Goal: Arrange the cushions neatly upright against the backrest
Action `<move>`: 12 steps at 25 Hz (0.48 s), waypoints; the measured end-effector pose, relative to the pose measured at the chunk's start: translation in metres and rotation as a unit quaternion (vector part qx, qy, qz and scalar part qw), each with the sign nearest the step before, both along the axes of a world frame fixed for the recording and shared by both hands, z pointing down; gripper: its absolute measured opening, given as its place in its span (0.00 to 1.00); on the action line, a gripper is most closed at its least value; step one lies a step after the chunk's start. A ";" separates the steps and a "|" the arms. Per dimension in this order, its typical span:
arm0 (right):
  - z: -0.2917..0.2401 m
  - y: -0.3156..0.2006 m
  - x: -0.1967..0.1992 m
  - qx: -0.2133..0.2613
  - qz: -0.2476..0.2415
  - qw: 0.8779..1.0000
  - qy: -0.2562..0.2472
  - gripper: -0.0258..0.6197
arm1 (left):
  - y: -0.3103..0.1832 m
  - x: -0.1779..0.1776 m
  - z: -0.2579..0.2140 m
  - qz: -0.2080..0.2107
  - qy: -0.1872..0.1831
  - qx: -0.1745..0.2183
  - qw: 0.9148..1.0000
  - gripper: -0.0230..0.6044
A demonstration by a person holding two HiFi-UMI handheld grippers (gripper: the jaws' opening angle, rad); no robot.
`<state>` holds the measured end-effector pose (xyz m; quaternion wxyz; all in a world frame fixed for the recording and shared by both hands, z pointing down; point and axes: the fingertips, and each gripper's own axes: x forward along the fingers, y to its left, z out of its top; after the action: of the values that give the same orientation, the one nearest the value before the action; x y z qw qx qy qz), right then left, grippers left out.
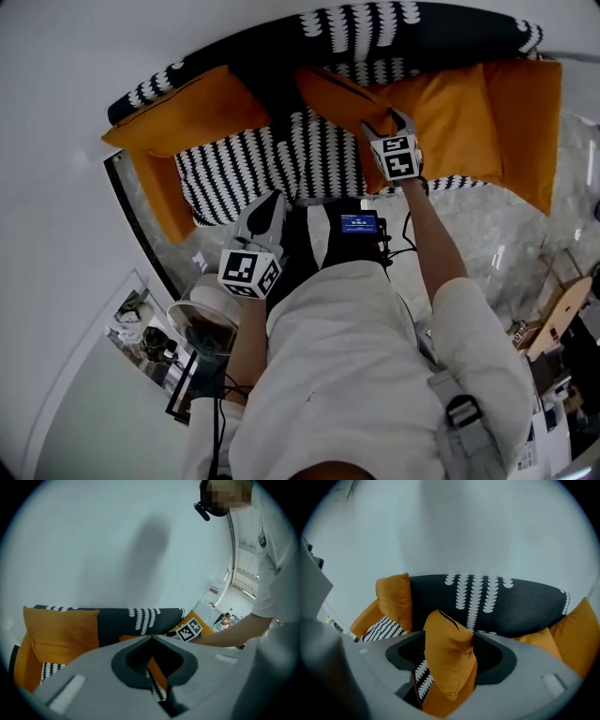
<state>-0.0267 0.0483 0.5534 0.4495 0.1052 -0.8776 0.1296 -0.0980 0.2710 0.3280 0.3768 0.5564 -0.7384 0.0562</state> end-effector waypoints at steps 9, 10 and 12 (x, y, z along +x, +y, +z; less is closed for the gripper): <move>0.012 -0.017 -0.003 0.013 0.019 1.000 0.016 0.58 | 0.006 -0.002 0.006 -0.011 0.004 -0.007 1.000 0.04; 0.013 -0.017 -0.003 0.014 0.019 1.000 0.018 0.58 | 0.007 -0.003 0.006 -0.012 0.004 -0.007 1.000 0.04; 0.013 -0.017 -0.003 0.018 0.015 1.000 0.021 0.59 | 0.008 -0.004 0.008 -0.015 0.004 -0.008 1.000 0.04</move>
<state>-0.0296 0.0309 0.5666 0.4637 0.1292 -0.8684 0.1188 -0.1018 0.2790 0.3356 0.3851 0.5424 -0.7447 0.0537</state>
